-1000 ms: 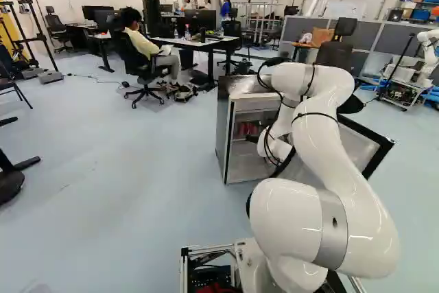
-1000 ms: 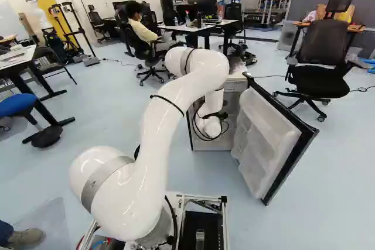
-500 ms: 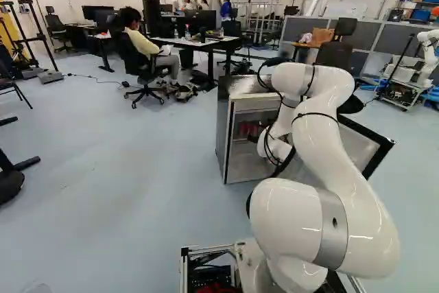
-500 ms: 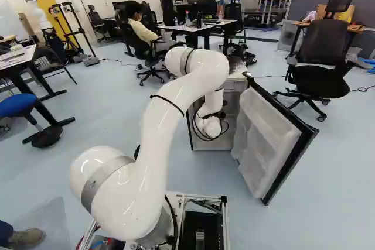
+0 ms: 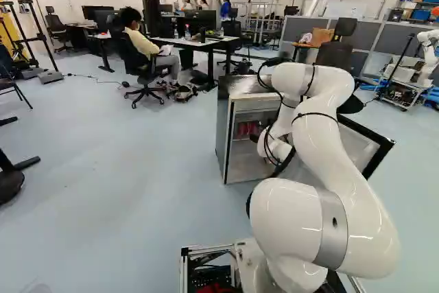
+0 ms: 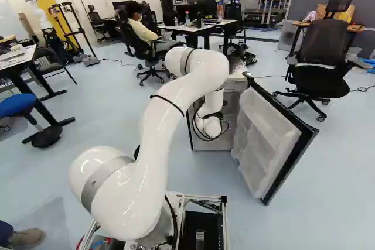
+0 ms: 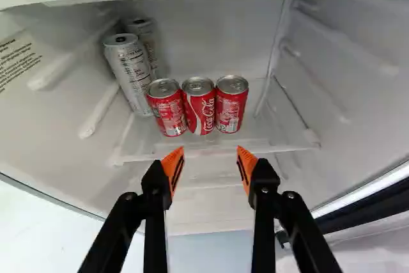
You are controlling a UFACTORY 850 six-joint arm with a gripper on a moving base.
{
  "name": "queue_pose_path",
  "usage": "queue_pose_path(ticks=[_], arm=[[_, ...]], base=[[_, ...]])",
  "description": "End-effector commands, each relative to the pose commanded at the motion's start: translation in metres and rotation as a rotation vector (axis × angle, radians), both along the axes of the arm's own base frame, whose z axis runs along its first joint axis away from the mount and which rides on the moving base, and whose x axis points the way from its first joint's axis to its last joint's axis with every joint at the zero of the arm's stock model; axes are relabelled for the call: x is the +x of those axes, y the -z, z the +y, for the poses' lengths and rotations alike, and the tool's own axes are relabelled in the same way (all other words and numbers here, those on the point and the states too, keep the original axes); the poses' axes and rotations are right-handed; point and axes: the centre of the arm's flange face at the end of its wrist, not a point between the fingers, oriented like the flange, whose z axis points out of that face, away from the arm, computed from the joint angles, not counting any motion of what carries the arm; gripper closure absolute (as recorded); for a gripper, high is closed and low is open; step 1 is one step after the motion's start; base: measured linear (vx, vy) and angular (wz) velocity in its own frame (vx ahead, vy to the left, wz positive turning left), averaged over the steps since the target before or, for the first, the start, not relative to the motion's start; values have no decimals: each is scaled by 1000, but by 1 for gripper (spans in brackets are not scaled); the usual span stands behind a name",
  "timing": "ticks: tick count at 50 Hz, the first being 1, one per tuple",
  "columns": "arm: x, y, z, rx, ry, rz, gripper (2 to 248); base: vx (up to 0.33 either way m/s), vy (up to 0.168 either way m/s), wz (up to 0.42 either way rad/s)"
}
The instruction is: Grab a drink from the fridge
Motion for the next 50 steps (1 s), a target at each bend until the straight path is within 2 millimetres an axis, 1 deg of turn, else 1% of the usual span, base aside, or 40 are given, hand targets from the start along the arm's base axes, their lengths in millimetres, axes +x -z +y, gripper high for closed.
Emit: queue_pose_path(ticks=[1,6,7,11,12,16,17,21,22,27,28,32,33,37,38,42,43,50], arm=[[0,0,0,0,0,0,118],[0,0,0,0,0,0,118],[0,0,0,0,0,0,130],[0,0,0,0,0,0,130],[0,0,0,0,0,0,138],[0,0,0,0,0,0,138],[0,0,0,0,0,0,133],[0,0,0,0,0,0,133],[0,0,0,0,0,0,120],[0,0,0,0,0,0,120],[0,0,0,0,0,0,108],[0,0,0,0,0,0,108],[0,0,0,0,0,0,96],[0,0,0,0,0,0,96],[0,0,0,0,0,0,84],[0,0,0,0,0,0,84],[0,0,0,0,0,0,76],[0,0,0,0,0,0,78]], base=[[0,0,0],[0,0,0],[0,0,0],[0,0,0],[0,0,0],[0,0,0],[0,0,0],[0,0,0],[0,0,0],[0,0,0],[0,0,0],[0,0,0],[0,0,0],[0,0,0],[0,0,0],[0,0,0],[0,0,0],[0,0,0]])
